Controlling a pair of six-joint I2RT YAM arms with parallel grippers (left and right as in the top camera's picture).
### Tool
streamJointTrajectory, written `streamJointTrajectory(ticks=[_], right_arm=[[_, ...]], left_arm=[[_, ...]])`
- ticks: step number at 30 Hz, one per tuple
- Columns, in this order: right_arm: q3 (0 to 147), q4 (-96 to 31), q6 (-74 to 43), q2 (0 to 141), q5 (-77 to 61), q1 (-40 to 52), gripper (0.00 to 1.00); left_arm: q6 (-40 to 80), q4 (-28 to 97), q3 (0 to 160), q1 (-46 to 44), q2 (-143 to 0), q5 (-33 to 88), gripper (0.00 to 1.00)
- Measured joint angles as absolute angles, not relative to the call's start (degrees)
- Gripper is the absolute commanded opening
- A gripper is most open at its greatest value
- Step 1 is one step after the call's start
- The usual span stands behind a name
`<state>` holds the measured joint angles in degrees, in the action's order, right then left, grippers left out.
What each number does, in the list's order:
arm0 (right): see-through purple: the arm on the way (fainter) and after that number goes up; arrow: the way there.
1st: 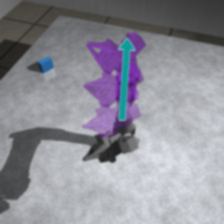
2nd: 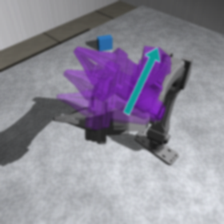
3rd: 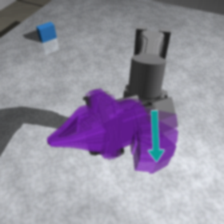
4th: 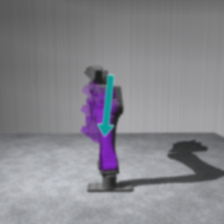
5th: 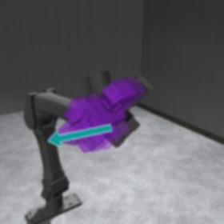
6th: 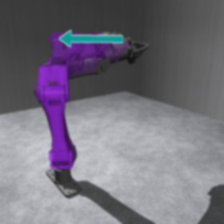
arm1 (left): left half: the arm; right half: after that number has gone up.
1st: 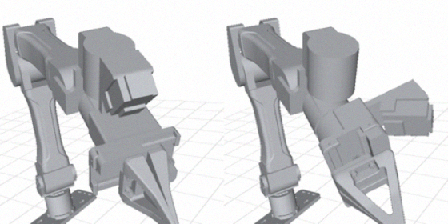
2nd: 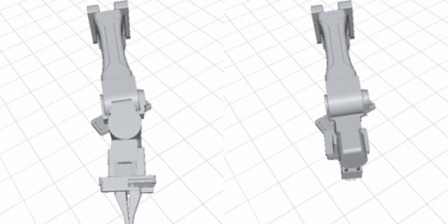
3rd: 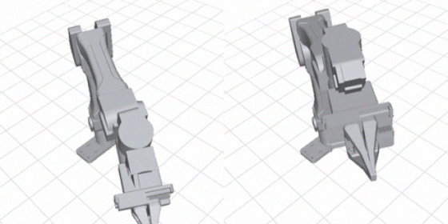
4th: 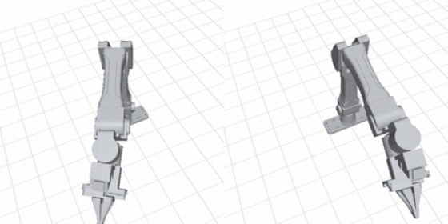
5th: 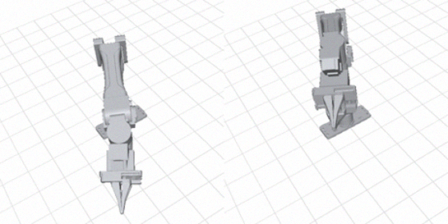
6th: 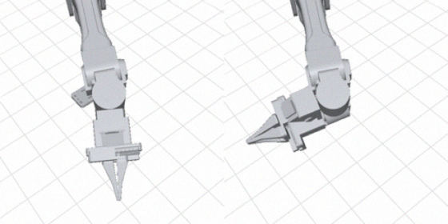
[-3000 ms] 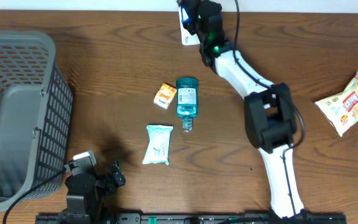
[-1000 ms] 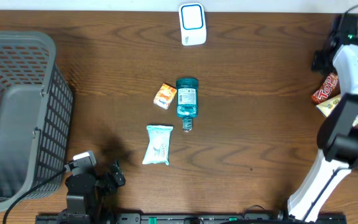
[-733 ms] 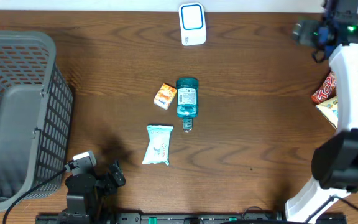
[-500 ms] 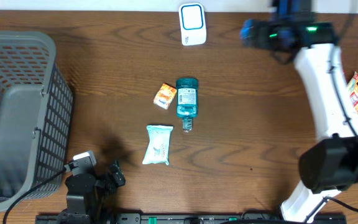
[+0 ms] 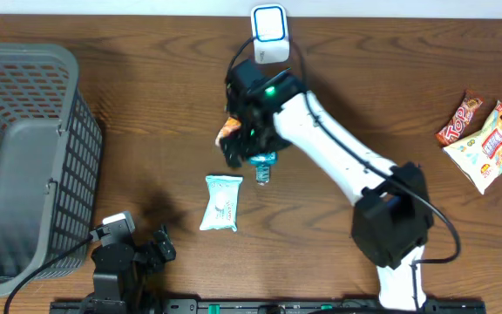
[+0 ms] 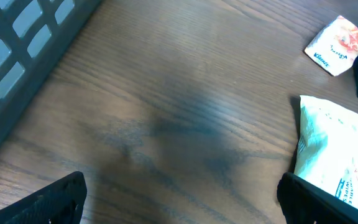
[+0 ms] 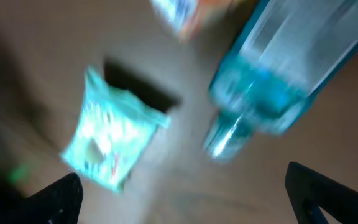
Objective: Scan the item barcode
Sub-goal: 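Reach the right gripper toward the wipes pack near the bottle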
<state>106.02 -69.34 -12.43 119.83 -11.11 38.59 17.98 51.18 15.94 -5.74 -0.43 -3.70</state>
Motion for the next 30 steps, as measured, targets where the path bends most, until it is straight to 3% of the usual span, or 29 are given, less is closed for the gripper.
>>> streamJointTrajectory(ticks=[8, 14, 18, 30], right_arm=[[105.9, -76.7, -16.0, 120.4, -11.2, 44.7, 0.91], [105.9, -72.9, -17.7, 120.5, -11.1, 49.6, 0.91], [105.8, -69.0, -21.0, 120.8, -10.4, 52.7, 0.81], [103.4, -63.5, -41.8, 128.0, 9.7, 60.5, 0.8]], left_arm=[[18.0, 51.2, 15.9, -5.7, -0.4, -3.7, 0.98], [18.0, 51.2, 15.9, -5.7, -0.4, -3.7, 0.98], [18.0, 51.2, 15.9, -5.7, -0.4, -3.7, 0.98], [18.0, 51.2, 15.9, -5.7, -0.4, -3.7, 0.98]])
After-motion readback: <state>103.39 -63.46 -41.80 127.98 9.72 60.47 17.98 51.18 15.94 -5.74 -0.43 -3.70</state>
